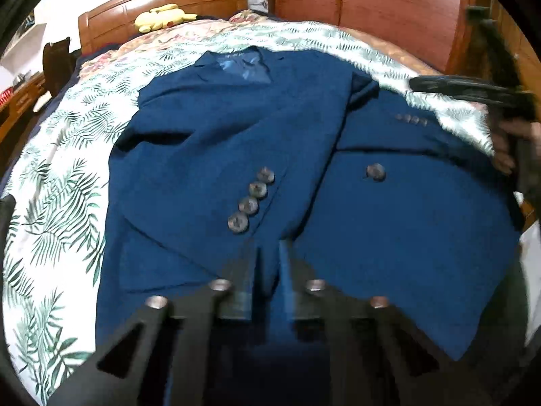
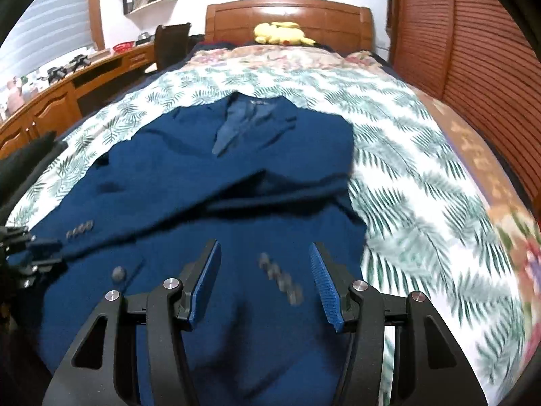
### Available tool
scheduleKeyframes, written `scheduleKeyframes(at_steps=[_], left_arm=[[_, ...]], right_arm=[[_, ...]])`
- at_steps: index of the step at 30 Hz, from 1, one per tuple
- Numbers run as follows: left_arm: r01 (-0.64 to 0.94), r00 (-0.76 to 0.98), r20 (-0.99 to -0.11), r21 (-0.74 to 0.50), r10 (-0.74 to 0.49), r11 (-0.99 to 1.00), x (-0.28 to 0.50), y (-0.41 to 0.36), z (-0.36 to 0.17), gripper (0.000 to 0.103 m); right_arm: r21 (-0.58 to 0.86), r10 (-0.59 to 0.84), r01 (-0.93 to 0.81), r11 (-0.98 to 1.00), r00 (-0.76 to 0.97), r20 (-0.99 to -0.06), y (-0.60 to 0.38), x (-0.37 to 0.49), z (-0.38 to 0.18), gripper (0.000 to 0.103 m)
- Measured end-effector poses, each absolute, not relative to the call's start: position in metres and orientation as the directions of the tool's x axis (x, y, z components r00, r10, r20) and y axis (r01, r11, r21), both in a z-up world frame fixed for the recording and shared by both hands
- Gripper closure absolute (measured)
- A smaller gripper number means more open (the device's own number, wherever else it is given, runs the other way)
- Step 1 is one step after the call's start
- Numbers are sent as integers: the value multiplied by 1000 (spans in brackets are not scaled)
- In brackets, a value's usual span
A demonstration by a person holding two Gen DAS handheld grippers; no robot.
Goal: Fold large clothes
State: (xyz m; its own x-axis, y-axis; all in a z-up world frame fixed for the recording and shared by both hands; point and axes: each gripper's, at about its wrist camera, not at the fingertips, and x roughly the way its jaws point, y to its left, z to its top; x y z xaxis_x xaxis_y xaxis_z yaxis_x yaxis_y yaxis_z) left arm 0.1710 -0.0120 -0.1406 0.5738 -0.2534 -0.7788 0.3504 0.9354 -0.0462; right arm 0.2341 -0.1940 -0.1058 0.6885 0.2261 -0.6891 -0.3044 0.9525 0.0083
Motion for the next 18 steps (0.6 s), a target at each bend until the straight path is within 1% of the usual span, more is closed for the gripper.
scheduleKeyframes(at_steps=[4, 8, 11, 14, 16, 18], left_arm=[[330, 592, -753, -98, -287, 939, 182, 3, -123, 102], [296, 571, -763, -154, -304, 943, 193, 24, -98, 102], [265, 546, -784, -174, -296, 948, 192, 31, -96, 102], [278, 557, -775, -165, -299, 946, 176, 26, -96, 102], [296, 579, -761, -138, -292, 945, 163, 19, -93, 102], [320, 605, -731, -140, -316, 937, 148, 11, -86, 102]], right_arm=[[0, 265, -367, 930, 671, -693, -181, 285, -113, 48], [11, 287, -408, 913, 625, -726, -170, 347, -117, 48], [48, 314, -429, 902, 574, -756, -159, 380, -118, 48], [94, 343, -454, 886, 506, -791, -152, 382, -127, 49], [74, 327, -471, 879, 482, -813, -152, 366, -134, 49], [36, 285, -475, 879, 465, -838, -158, 340, -138, 49]])
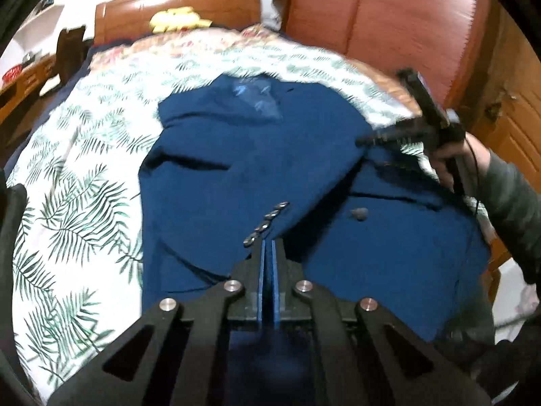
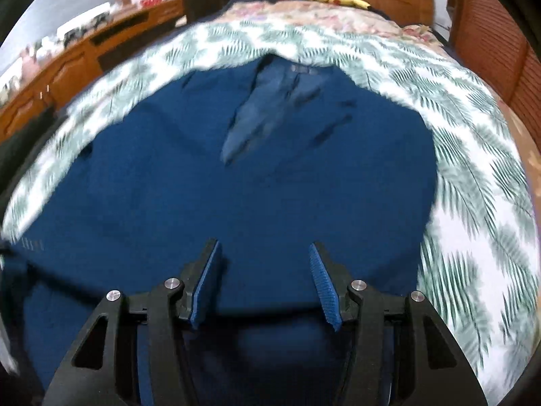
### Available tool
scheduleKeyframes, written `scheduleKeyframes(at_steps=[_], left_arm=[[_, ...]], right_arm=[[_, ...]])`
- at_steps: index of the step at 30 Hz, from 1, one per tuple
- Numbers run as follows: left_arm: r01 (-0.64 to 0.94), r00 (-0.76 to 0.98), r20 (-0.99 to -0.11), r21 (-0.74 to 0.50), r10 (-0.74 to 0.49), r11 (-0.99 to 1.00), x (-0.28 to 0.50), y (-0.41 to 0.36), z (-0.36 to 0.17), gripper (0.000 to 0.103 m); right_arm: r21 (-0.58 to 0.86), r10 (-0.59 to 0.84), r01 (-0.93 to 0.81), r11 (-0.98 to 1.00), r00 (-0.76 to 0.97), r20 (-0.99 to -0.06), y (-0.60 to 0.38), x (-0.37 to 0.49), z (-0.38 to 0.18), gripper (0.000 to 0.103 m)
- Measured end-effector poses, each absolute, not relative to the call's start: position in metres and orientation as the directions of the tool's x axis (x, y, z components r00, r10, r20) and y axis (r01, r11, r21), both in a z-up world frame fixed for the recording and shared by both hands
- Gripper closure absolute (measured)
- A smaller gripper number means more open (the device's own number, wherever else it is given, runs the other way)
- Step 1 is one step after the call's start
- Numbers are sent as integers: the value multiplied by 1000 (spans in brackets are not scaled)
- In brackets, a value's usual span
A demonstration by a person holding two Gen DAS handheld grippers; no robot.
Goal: Fold large clothes
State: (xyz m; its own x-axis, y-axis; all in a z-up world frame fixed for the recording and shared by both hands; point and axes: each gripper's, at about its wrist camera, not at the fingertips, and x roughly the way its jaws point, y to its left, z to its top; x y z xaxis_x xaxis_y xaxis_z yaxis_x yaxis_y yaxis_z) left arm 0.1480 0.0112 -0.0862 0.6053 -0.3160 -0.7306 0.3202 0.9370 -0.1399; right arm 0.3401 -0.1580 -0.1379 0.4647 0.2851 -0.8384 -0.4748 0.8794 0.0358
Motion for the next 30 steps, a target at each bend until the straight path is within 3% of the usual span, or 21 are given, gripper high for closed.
scheduleKeyframes(at_steps=[5, 13, 21, 28, 30], left_arm=[[307, 643, -718, -77, -267, 948, 113, -5, -57, 99], [243, 699, -691, -12, -183, 970, 58, 26, -15, 79], [183, 697, -704, -10, -137, 983, 37, 52, -33, 69], [135, 673, -731, -27, -112, 990, 32, 63, -68, 67], [115, 669, -738, -13, -87, 993, 33, 65, -77, 67]], right_arm=[[-3, 189, -405, 914, 433, -881, -195, 260, -131, 49], [-10, 221, -371, 929, 576, -787, -236, 136, -46, 49], [-21, 202, -318, 948, 653, -729, -249, 86, -23, 49], [8, 228, -318, 948, 660, -715, -245, 75, -30, 48], [12, 235, -328, 945, 651, -722, -242, 74, -38, 42]])
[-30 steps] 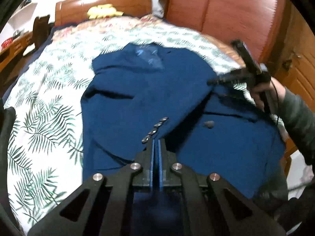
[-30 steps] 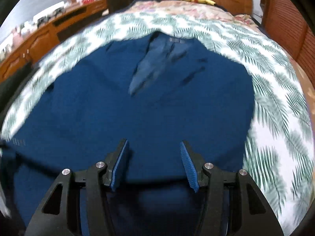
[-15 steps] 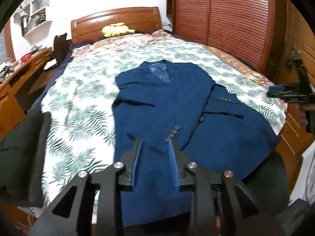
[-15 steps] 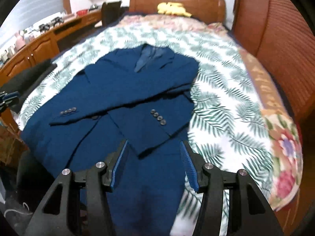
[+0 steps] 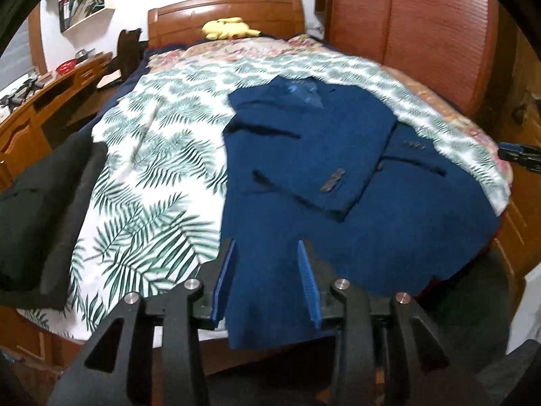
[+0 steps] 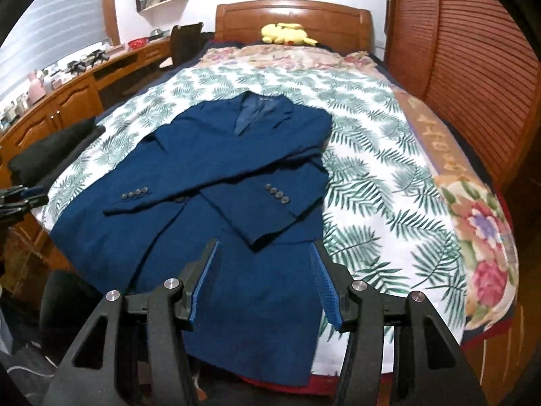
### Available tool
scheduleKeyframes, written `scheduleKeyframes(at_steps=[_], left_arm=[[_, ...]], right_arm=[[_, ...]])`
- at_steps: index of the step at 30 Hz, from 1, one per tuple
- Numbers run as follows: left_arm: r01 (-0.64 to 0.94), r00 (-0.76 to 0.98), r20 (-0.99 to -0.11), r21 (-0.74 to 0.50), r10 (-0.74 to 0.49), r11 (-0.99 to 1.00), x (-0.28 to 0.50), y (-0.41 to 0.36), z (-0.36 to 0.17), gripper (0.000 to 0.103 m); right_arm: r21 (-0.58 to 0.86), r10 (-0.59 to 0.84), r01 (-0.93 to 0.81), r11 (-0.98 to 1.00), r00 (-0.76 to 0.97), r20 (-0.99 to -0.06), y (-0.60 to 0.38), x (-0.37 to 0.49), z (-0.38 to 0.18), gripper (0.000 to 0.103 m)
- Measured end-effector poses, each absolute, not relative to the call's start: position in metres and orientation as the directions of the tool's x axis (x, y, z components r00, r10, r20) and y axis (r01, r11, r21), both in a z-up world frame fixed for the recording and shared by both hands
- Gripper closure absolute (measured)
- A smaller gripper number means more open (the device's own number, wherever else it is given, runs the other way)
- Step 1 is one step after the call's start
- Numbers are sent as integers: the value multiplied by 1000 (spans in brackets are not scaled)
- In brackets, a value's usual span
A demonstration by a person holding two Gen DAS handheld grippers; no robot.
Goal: Fold large clothes
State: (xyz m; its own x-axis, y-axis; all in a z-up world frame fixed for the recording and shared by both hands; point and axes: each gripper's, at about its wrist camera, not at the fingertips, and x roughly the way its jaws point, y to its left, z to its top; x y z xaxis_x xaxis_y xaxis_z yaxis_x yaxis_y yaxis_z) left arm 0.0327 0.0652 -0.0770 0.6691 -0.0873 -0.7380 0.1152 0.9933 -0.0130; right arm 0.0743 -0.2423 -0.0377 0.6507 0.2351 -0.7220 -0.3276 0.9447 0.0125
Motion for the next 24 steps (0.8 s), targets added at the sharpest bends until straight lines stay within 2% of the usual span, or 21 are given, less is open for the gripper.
scheduleKeyframes(at_steps=[12, 24], left_arm=[[19, 589, -806, -56, -56, 998, 54, 87, -137, 67], [-1, 597, -802, -39, -31, 999, 46, 81, -143, 67]], right_arm=[[-27, 144, -292, 956, 547, -825, -255, 108, -118, 40], [-29, 132, -313, 949, 481, -867, -268, 100, -148, 39]])
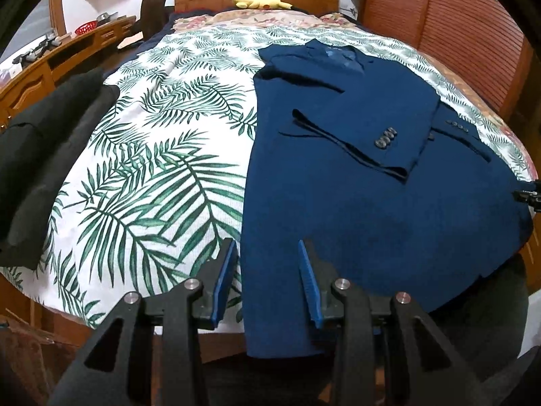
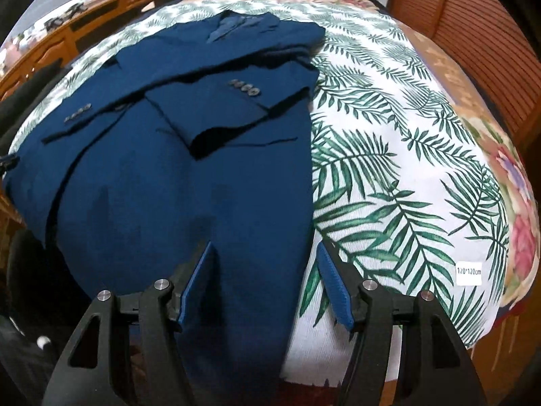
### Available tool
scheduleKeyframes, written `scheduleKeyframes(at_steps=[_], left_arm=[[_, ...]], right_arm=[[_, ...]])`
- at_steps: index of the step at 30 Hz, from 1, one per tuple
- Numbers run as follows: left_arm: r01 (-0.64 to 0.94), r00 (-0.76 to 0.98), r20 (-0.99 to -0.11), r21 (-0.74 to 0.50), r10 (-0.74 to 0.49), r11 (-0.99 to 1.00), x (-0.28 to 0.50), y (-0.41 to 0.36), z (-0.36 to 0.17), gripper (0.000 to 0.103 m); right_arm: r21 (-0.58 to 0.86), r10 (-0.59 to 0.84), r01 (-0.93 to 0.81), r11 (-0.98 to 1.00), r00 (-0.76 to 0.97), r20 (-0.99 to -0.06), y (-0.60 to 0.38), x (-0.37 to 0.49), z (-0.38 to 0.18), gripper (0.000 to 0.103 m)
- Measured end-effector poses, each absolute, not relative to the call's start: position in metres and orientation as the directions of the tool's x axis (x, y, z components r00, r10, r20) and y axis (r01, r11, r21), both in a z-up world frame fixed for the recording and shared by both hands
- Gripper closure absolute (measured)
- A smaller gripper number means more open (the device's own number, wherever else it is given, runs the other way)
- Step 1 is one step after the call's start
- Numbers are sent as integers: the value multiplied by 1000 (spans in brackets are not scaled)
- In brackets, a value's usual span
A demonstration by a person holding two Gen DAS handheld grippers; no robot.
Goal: Fold large clothes
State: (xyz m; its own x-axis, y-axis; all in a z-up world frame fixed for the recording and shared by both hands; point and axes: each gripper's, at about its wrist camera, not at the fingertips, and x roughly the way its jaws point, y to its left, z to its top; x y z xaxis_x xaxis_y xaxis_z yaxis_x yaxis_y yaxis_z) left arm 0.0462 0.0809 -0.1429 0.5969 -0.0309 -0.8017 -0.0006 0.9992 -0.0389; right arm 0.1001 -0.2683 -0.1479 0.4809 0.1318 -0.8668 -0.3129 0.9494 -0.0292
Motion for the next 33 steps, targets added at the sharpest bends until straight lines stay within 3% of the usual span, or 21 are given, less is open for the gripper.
scheduleKeyframes(at_steps=[5, 9, 27, 28, 30, 33], left_arm=[[-6, 590, -806, -64, -48, 998, 45, 83, -143, 67], [-17, 587, -809, -64, -42, 998, 47, 81, -143, 67], [-23, 590, -806, -79, -50, 997, 38, 82, -148, 67], [-21, 591, -805, -82, -54, 996, 37, 81, -148, 68], [-26, 601, -796, -106, -69, 994, 34, 81, -144, 88], [-8, 614, -783, -140, -105, 990, 33, 79, -133, 102]], right_arm=[[12, 166, -324, 946, 451, -877, -267, 98, -150, 38], [29, 206, -374, 927, 444, -872, -255, 93, -149, 43], [-14, 166, -398, 917, 413, -896, -249, 83, -160, 44], [-7, 170, -392, 920, 414, -894, -249, 83, -159, 47], [2, 179, -383, 924, 427, -886, -247, 83, -157, 64], [16, 199, -378, 926, 449, -871, -244, 82, -151, 85]])
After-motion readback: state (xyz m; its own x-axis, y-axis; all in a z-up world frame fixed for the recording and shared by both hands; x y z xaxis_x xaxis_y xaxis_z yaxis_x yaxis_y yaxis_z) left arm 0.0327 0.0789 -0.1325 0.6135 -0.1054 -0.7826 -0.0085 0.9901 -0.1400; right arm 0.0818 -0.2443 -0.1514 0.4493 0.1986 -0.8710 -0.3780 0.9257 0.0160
